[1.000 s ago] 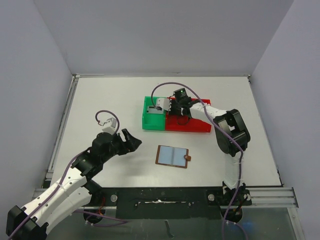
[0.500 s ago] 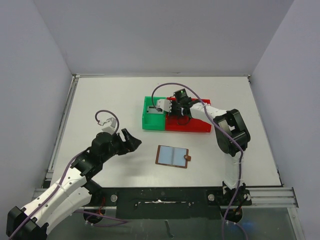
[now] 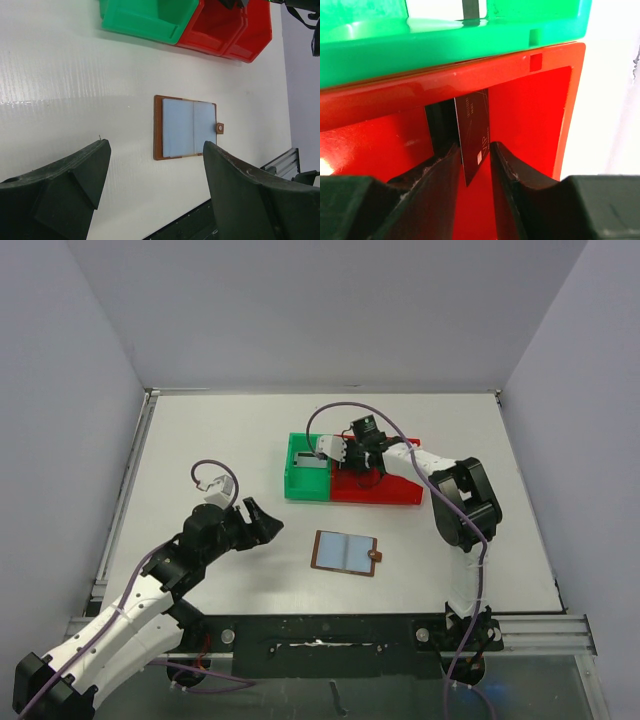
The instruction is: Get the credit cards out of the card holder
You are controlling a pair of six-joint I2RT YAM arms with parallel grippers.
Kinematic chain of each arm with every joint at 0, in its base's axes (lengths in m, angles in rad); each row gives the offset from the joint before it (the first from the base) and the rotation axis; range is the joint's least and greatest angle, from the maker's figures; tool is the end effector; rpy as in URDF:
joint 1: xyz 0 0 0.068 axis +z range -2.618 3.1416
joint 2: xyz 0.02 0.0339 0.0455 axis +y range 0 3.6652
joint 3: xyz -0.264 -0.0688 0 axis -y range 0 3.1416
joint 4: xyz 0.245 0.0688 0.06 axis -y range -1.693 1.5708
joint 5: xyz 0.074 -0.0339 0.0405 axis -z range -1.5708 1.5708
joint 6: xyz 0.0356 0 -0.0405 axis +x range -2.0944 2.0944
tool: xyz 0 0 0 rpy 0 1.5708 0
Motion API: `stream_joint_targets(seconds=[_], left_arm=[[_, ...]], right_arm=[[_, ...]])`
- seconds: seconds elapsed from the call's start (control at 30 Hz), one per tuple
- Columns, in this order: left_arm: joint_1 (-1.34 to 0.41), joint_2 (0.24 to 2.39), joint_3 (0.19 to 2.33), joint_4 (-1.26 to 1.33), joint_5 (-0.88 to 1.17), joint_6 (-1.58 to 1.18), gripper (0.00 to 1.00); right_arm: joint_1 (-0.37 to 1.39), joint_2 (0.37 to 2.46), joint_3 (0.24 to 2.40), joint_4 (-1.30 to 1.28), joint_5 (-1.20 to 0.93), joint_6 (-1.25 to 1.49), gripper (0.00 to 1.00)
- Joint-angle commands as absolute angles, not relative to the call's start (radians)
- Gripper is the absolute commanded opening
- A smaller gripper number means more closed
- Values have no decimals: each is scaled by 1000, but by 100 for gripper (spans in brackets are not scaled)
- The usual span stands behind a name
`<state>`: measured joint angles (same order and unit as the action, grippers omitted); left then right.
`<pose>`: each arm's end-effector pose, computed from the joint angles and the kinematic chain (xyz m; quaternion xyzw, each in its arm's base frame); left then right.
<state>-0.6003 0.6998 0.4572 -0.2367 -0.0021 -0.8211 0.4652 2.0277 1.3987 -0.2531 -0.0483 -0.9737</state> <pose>0.1383 -0.0946 0.2324 -0.0947 0.8495 -0.3379 0.3940 0.3920 0.1987 0.1702 -0.6262 0.7024 -0.0629 0.3324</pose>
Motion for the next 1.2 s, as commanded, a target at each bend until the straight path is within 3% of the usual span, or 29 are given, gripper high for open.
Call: stream_joint_targets(seconds=[0.0,0.17,0.8,1.17], left_arm=[[-592,690,510,-221,18,-805,73],[-591,692,503,-213,30,-809,73],[-585,727,504,-189,98,-811,73],[-584,759,504,-180,142,-810,73]], right_arm=[[462,2038,1458,-261,-84,-959,31],[460,2043,1477,-284,-101,-945,37],[454,2062,1524,-318,-78,-902,38],[448,2059,1523,-323,-90,-889,45]])
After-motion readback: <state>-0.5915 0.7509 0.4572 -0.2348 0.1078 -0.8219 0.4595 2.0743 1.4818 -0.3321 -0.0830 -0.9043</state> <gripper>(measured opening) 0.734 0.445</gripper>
